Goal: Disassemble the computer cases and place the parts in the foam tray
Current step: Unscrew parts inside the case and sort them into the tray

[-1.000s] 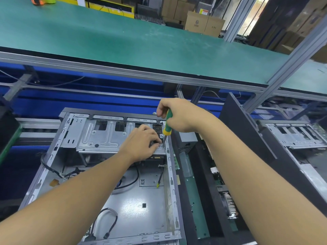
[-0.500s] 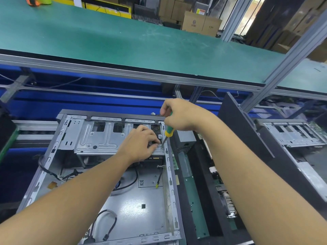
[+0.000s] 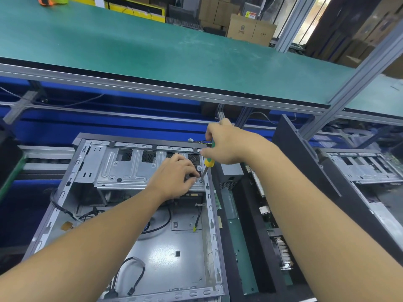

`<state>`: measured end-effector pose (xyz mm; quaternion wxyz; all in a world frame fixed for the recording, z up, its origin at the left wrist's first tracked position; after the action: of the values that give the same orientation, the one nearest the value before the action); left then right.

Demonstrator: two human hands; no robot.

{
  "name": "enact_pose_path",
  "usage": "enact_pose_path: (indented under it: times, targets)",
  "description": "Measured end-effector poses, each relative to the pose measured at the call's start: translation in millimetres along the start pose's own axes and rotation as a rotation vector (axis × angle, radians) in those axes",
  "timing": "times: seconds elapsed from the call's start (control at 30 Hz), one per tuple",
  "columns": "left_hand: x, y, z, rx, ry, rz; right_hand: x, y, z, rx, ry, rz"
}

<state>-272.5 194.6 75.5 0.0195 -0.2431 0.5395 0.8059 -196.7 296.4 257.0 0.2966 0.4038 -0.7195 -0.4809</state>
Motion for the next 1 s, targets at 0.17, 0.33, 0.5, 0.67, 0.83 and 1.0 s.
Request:
enact_pose_path:
  times: [0.17,0.33,0.5,0.67,0.83,1.0]
  targets:
    - [1,0,-1,0.005,0.002,0.001,3,-6,4,-0.251,-0.047,-0.081]
    - [1,0,0,0.016,0.005,0.004,2,3,3,-0.004,0.067,0.139]
    - [0,0,0,0.014,0.003,-0.001,-1,-3,2,-0.228,-0.036,0.050]
    - [0,0,-1,0.021,0.009,0.009,0,-6,3,-0.373,-0.028,-0.104]
    - [0,1,0,0.025,0.005,0.018,-3,0,4,-0.093,0.017,0.024]
    - [-1,2,0,0.022,-0.007,0.045,0,-8,7,-0.246,0.000,0.059]
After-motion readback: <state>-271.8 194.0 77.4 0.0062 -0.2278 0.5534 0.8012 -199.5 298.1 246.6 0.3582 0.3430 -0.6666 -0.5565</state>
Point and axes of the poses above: each hand's wrist, its own z-axis towards the middle knuckle, its own y-axis out of the back of the hand, x = y × z, the point moved 3 cm from there along z, towards the middle knuckle, and after that the axes turned 8 degrees about -y, right-handed, at the moved point
